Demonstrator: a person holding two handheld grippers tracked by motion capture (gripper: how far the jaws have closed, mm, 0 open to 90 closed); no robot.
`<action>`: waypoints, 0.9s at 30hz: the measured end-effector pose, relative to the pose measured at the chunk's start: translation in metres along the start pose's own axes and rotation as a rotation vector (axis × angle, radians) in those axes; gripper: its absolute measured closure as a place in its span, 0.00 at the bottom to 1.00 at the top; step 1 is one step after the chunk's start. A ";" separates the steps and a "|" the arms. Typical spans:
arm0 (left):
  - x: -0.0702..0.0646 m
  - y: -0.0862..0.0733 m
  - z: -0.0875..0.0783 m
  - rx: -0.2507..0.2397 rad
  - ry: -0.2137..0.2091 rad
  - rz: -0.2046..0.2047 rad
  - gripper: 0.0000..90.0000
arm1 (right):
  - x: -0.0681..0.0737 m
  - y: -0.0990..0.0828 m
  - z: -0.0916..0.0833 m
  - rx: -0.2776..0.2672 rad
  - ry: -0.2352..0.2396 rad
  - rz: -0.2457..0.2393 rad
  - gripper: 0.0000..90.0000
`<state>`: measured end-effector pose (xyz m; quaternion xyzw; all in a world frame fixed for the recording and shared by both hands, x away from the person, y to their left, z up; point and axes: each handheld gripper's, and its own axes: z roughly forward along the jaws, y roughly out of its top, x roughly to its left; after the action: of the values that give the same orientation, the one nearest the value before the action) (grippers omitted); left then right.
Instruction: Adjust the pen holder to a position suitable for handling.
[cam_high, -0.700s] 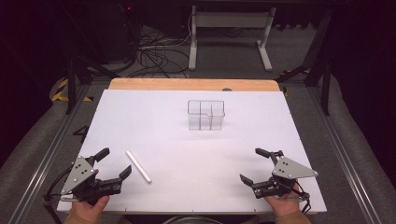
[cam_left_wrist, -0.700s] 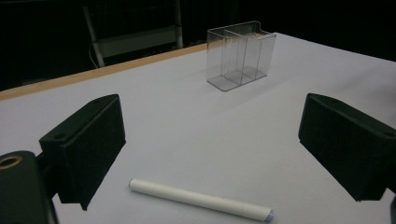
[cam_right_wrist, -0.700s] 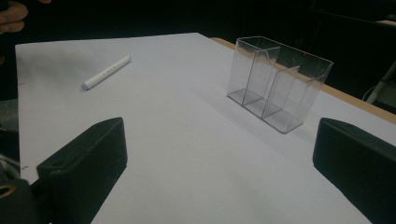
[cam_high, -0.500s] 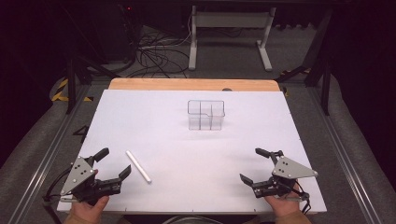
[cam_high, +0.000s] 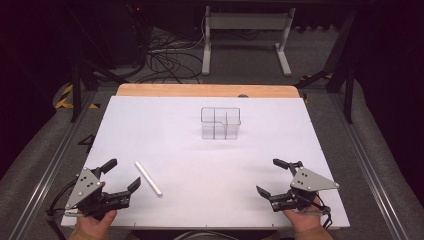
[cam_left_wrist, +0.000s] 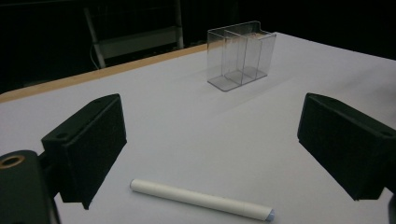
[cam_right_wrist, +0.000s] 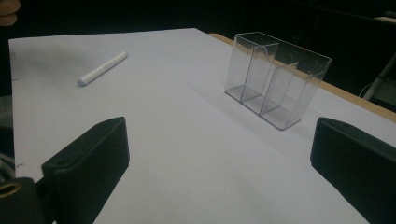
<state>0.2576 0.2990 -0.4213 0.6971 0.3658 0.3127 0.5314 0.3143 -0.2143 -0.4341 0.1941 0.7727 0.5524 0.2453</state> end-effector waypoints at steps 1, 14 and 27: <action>0.000 0.000 0.000 0.000 0.000 0.000 0.10 | 0.000 0.000 0.000 0.003 -0.001 -0.001 0.05; -0.001 0.001 0.000 0.002 0.001 0.007 0.10 | -0.004 0.009 0.002 0.009 0.000 0.011 0.05; -0.001 0.001 0.002 0.007 0.006 0.023 0.10 | -0.013 0.026 0.014 0.022 0.021 0.021 0.05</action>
<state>0.2587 0.2968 -0.4207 0.7024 0.3603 0.3195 0.5241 0.3343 -0.2029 -0.4109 0.1988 0.7791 0.5485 0.2293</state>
